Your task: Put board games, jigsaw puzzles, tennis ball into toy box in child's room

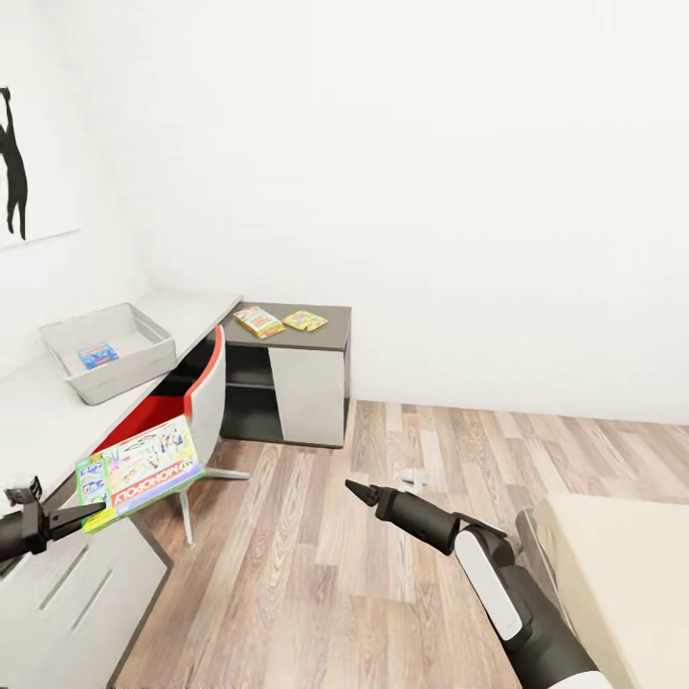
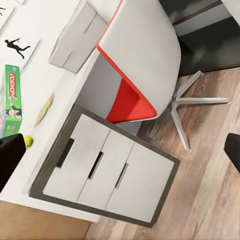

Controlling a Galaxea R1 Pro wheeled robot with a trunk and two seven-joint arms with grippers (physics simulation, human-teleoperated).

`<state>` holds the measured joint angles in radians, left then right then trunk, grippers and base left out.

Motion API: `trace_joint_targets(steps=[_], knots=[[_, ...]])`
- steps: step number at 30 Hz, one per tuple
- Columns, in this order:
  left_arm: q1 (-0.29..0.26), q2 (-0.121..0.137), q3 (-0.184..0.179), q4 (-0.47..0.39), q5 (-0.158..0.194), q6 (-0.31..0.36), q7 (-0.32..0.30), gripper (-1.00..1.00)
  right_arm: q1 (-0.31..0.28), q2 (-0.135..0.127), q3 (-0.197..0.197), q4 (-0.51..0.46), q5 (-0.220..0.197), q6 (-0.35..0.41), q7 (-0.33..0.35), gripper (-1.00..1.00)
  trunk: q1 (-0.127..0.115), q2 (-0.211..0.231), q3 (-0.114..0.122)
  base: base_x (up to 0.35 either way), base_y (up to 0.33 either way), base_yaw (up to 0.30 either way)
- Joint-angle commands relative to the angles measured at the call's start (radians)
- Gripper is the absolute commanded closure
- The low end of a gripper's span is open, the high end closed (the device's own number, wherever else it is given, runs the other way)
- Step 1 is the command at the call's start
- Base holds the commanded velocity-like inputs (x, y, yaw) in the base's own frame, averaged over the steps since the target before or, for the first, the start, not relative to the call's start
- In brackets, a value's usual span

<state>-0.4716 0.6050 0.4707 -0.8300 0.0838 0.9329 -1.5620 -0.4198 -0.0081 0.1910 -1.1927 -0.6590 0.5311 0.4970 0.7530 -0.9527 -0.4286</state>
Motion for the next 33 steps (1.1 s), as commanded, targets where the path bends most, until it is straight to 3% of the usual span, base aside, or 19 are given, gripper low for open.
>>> trace_joint_targets(steps=[1,17,24,33], knots=[[-0.001,0.000,0.000,0.000,-0.001,0.011,-0.004,1.00,-0.001,-0.001,0.000,-0.001,-0.007,0.005,-0.002,-1.00,-0.004,0.006,0.002,0.000,0.000,0.096],[-0.001,-0.001,-0.010,0.000,-0.003,0.011,0.001,1.00,-0.001,-0.003,-0.003,-0.001,-0.005,0.004,-0.003,-1.00,-0.065,0.118,0.052,0.000,0.000,0.011],[-0.001,-0.002,-0.010,0.000,-0.003,0.011,0.002,1.00,-0.001,-0.008,-0.004,-0.030,0.003,0.013,-0.119,-1.00,-0.092,0.167,0.074,0.000,0.000,0.000],[-0.001,-0.002,-0.011,0.000,-0.003,0.011,0.001,1.00,-0.001,-0.006,0.005,-0.039,0.006,0.008,-0.143,-1.00,-0.127,0.230,0.103,0.000,0.000,0.050]])
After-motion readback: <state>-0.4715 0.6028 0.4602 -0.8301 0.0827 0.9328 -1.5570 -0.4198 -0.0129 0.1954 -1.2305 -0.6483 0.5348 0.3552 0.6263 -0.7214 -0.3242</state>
